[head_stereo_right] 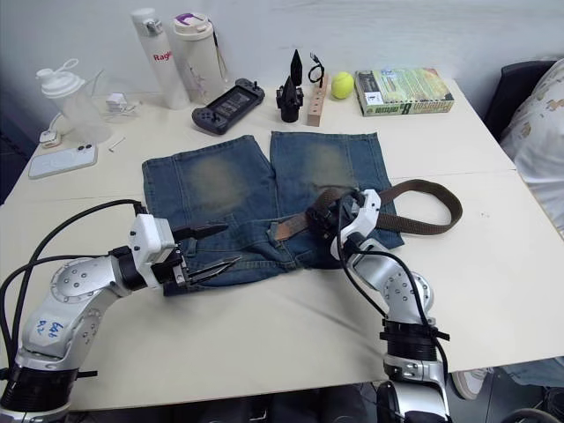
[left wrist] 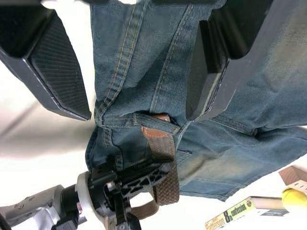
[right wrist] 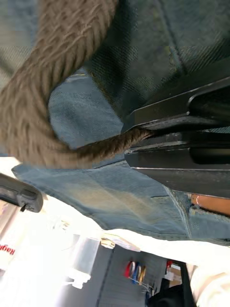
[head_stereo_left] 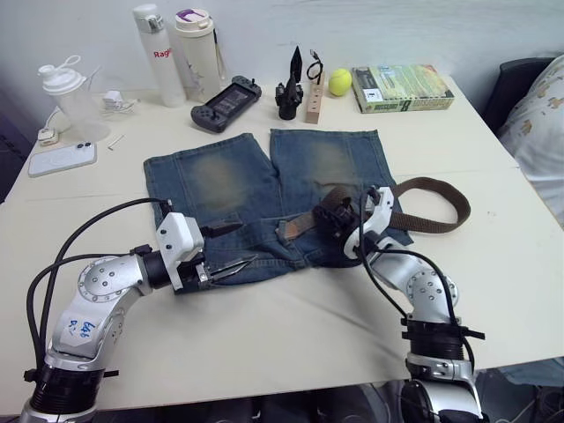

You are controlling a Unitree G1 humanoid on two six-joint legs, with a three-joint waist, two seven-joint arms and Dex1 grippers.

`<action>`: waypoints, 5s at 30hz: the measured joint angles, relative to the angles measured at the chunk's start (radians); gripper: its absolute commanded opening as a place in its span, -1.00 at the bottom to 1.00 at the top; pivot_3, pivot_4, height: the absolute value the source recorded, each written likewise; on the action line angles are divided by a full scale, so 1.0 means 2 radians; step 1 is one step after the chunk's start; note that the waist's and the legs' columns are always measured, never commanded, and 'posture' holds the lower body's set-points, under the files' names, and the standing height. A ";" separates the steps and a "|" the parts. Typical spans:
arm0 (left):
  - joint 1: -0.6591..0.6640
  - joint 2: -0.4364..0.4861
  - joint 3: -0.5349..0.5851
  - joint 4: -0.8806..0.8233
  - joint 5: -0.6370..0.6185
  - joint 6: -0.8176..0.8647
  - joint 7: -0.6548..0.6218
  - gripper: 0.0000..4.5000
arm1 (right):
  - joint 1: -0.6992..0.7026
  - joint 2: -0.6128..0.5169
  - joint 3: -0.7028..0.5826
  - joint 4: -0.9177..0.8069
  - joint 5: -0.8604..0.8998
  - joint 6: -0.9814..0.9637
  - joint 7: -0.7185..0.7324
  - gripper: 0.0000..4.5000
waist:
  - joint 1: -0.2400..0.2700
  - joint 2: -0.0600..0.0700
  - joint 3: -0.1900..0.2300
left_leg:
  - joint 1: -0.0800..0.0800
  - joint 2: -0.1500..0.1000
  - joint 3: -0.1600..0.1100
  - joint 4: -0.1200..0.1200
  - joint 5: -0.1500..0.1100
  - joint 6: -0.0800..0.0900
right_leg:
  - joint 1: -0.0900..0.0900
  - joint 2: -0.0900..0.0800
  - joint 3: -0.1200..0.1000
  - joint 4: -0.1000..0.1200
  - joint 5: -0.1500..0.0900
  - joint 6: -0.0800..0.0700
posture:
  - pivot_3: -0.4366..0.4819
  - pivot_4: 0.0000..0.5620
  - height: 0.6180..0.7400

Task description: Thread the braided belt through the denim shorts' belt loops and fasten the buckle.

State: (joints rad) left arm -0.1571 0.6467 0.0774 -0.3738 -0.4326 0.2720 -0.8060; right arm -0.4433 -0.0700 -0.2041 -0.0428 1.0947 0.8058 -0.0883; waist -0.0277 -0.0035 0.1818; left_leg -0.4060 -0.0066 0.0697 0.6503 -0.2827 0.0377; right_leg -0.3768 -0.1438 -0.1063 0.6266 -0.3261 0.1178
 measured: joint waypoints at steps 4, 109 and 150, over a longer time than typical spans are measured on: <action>-0.002 -0.001 0.000 0.000 0.001 0.000 0.001 0.55 | 0.020 0.028 0.002 -0.039 -0.015 -0.012 -0.019 -1.00 | 0.000 0.000 0.000 | 0.000 0.000 0.000 0.000 0.000 0.000 | 0.000 0.000 0.000 0.000 0.000 0.000 | -0.05 -0.47 0.73; -0.124 0.036 -0.120 0.312 0.451 -0.577 0.217 -1.00 | 0.056 -0.375 0.313 -0.124 -0.660 -0.303 0.338 -0.05 | 0.009 -0.002 0.000 | 0.001 0.000 0.002 0.003 -0.001 0.000 | 0.002 -0.002 -0.010 0.001 0.000 0.000 | -0.05 -0.47 0.73; -0.089 0.039 -0.100 0.268 0.454 -0.570 0.250 -1.00 | -0.072 -0.305 -0.046 -0.208 -0.274 0.195 0.448 0.98 | 0.020 -0.001 0.000 | 0.000 0.002 -0.002 0.006 -0.002 0.000 | 0.003 -0.003 -0.013 0.001 0.001 -0.001 | -0.05 -0.47 0.73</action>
State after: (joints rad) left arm -0.3347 0.7247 -0.1231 0.1612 0.4747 -0.8688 -0.3061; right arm -0.5879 -0.6801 -0.2951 -0.4595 0.5472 1.1948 0.8071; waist 0.0118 -0.0050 0.1821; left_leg -0.4064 -0.0035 0.0647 0.6615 -0.2865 0.0379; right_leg -0.3709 -0.1492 -0.1319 0.6278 -0.3248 0.1161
